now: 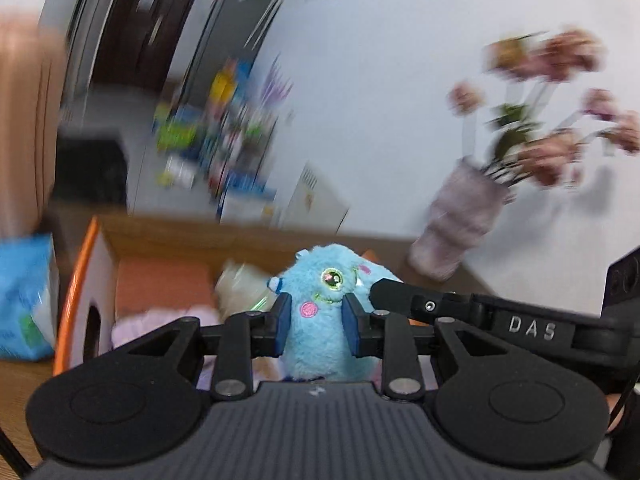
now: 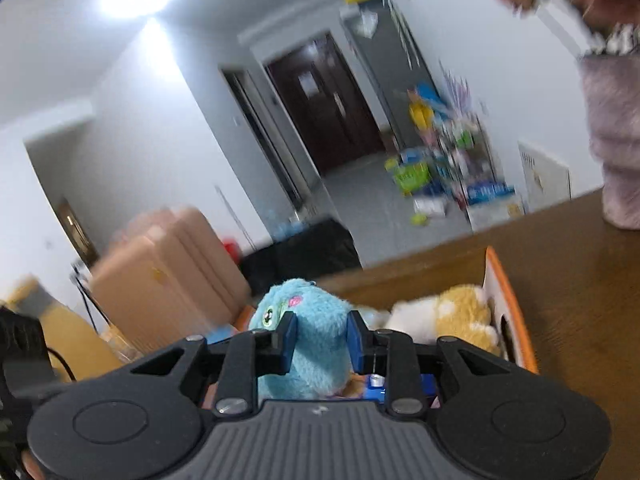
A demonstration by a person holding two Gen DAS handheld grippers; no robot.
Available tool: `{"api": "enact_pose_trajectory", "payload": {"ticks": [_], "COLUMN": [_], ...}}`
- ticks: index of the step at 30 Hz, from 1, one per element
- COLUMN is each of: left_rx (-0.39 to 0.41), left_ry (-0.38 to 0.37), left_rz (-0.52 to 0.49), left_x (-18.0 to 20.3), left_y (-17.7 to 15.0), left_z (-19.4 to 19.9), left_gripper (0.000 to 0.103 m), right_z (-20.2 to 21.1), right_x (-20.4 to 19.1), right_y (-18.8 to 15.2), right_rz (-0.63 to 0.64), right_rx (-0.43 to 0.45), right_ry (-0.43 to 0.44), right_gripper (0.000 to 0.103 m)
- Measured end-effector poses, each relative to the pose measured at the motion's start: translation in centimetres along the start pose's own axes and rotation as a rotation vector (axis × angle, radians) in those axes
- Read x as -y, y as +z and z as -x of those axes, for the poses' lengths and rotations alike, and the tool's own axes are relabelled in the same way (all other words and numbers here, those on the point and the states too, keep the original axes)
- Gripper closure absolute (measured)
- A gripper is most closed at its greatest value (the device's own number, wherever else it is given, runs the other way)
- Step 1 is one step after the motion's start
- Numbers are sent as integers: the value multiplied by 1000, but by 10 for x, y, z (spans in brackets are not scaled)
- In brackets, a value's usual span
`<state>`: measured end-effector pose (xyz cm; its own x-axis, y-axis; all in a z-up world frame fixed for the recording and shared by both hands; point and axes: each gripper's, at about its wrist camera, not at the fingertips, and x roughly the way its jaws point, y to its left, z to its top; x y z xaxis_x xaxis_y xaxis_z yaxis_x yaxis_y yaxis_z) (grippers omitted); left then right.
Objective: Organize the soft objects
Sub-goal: 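Carry the blue plush into the box and open both grippers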
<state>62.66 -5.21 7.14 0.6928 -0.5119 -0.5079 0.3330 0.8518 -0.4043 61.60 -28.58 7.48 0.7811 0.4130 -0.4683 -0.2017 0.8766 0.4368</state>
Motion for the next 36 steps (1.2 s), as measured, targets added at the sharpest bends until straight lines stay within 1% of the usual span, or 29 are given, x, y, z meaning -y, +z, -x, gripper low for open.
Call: {"api": "enact_pose_trajectory", "payload": {"ticks": [1, 2, 3, 5, 8, 11, 14, 16, 17, 19, 21, 22, 24, 26, 27, 28, 30, 32, 33, 34, 36], "left_rx": [-28, -64, -104, -160, -155, -172, -179, -190, -192, -172, -151, -129, -107, -83, -65, -40, 3, 67, 107, 165, 229], "left_ry": [14, 39, 66, 94, 114, 102, 125, 130, 132, 152, 190, 210, 225, 231, 238, 254, 280, 322, 341, 360, 392], "left_rz": [24, 26, 17, 3, -46, -36, -64, -56, -45, -18, -39, -52, -79, -105, -121, -134, -175, -203, -208, -212, -211], "left_x": [-11, -21, -31, -44, -48, -53, -43, -42, -43, -44, -39, -35, -26, -16, -10, -3, 9, 19, 23, 25, 29], "left_y": [0, 0, -1, -5, -7, -8, -9, -7, -7, -6, -4, -2, 2, 7, 9, 10, 7, 1, -4, -12, -24], "left_z": [-11, -25, -38, -55, -58, -60, -59, -63, -63, -59, -50, -42, -24, -3, 9, 23, 48, 72, 82, 95, 109], "left_gripper": [75, 75, 76, 76, 77, 78, 78, 76, 76, 63, 55, 52, 51, 49, 46, 42, 37, 23, 12, 8, 6], "right_z": [-19, -38, -55, -83, -97, -105, -111, -111, -110, -108, -100, -92, -71, -44, -30, -16, 14, 41, 54, 64, 80], "right_x": [4, 9, 12, 13, 5, 2, 4, 7, 7, 8, 6, 2, -8, -16, -19, -22, -23, -22, -21, -19, -15], "right_y": [-4, -7, -11, -15, -20, -18, -16, -15, -13, -8, 1, 4, 11, 19, 23, 27, 31, 28, 22, 15, 0], "right_rz": [-8, -17, -18, 2, 71, 102, 107, 104, 100, 77, 68, 78, 121, 153, 168, 184, 222, 263, 281, 297, 320], "right_rx": [-36, -82, -127, -190, -211, -248, -271, -282, -282, -279, -283, -277, -243, -214, -199, -183, -146, -92, -48, -4, 68], "right_ry": [-5, -8, -11, -34, -59, -56, -49, -48, -48, -57, -85, -93, -104, -113, -119, -127, -159, -194, -212, -231, -265], "right_gripper": [77, 76, 76, 76, 76, 76, 76, 76, 74, 71, 65, 61, 60, 57, 55, 52, 43, 26, 23, 19, 17]}}
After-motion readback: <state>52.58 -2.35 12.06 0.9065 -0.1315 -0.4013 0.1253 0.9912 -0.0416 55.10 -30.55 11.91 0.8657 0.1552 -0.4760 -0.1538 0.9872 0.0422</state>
